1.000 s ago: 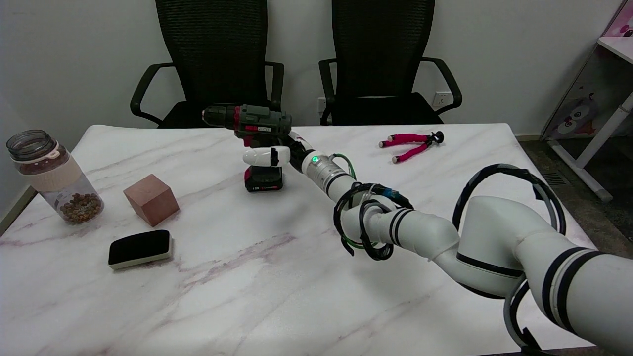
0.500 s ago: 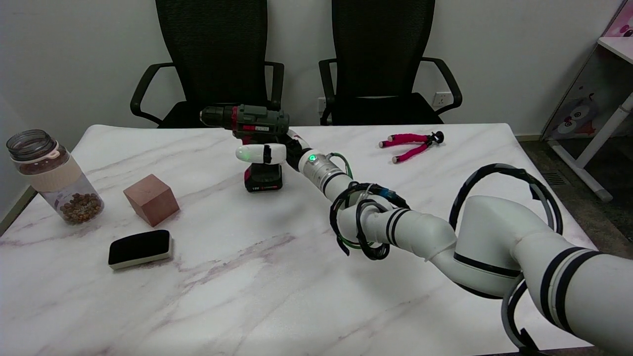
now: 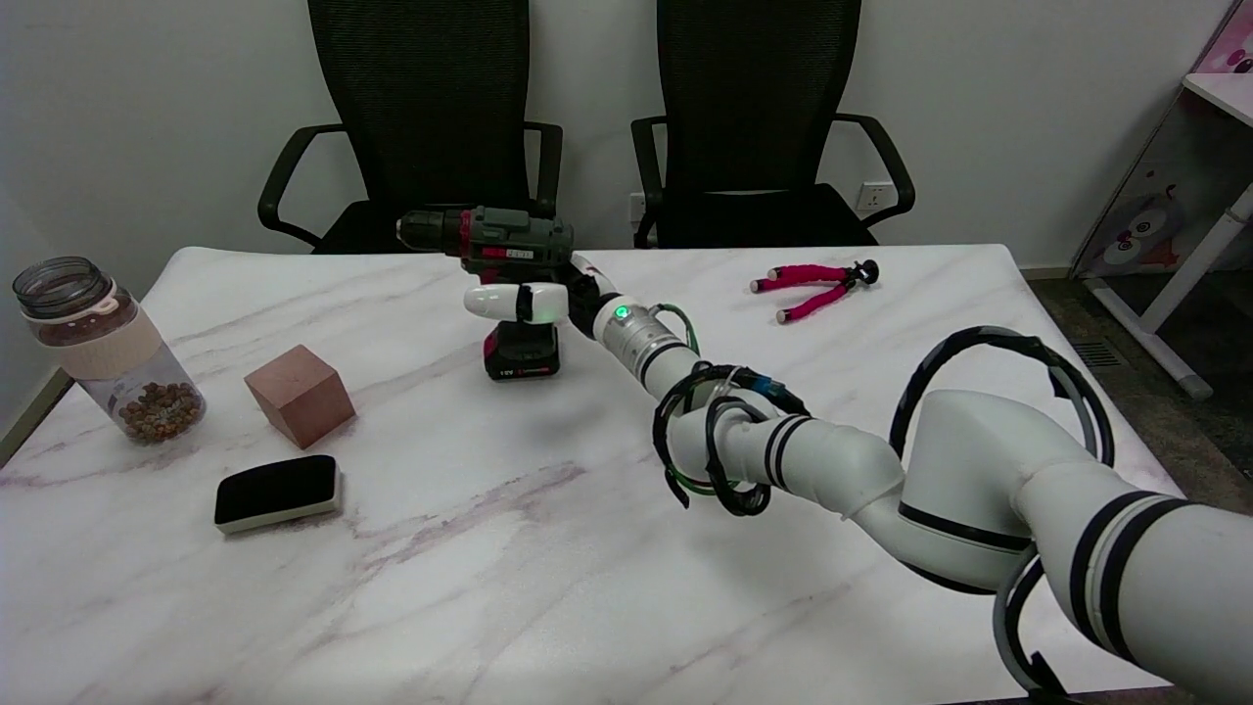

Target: Pick up the power screwdriver.

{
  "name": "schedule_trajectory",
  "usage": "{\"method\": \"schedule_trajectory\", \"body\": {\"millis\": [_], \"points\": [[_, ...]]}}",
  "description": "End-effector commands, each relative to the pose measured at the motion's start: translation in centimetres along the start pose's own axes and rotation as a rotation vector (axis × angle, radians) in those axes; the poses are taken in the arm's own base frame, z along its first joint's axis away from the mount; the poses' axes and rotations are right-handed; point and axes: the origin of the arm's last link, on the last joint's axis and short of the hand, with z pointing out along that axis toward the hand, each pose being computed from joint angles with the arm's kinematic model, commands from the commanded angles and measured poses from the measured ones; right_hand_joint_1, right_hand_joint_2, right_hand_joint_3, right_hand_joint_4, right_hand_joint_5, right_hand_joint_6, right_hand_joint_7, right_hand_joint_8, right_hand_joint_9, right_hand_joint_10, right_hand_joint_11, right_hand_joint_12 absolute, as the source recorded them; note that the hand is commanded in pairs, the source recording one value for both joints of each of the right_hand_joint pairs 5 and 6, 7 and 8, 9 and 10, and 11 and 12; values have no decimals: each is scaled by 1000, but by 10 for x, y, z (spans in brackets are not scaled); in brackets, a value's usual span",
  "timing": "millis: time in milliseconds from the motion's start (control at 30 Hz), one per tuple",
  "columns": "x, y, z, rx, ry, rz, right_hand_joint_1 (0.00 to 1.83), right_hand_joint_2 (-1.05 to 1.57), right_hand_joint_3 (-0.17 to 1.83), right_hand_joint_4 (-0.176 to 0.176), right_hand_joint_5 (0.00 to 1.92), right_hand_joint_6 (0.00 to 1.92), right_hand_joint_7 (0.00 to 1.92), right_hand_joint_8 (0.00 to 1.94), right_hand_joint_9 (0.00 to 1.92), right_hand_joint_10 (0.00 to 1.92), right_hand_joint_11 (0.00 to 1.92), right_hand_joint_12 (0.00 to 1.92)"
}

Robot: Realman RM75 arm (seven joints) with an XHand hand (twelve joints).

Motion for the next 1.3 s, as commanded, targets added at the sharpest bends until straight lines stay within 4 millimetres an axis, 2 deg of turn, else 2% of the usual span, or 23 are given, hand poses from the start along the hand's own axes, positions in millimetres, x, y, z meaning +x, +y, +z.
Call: {"method": "schedule_trajectory", "body": {"millis": [33,267,567,833,1100,1200,1300], "points": [[6,10,-4,-23,27,27,991,-57,667,176,555,555,555,555,353,353,257,257],[7,16,-6,-48,25,25,1038,47,606,176,586,586,586,586,388,388,303,303],[11,18,-5,-64,30,19,1096,160,615,176,613,613,613,613,575,575,328,328],[14,19,-4,-79,35,15,1131,247,661,173,661,661,661,661,768,768,499,499],[17,18,-4,-76,44,24,1151,282,672,168,690,690,690,690,862,862,569,569],[19,17,-4,-69,49,23,1147,292,672,166,696,696,696,696,850,850,530,530],[20,16,-4,-60,51,29,1134,300,675,165,702,702,702,702,778,778,375,375]]}}
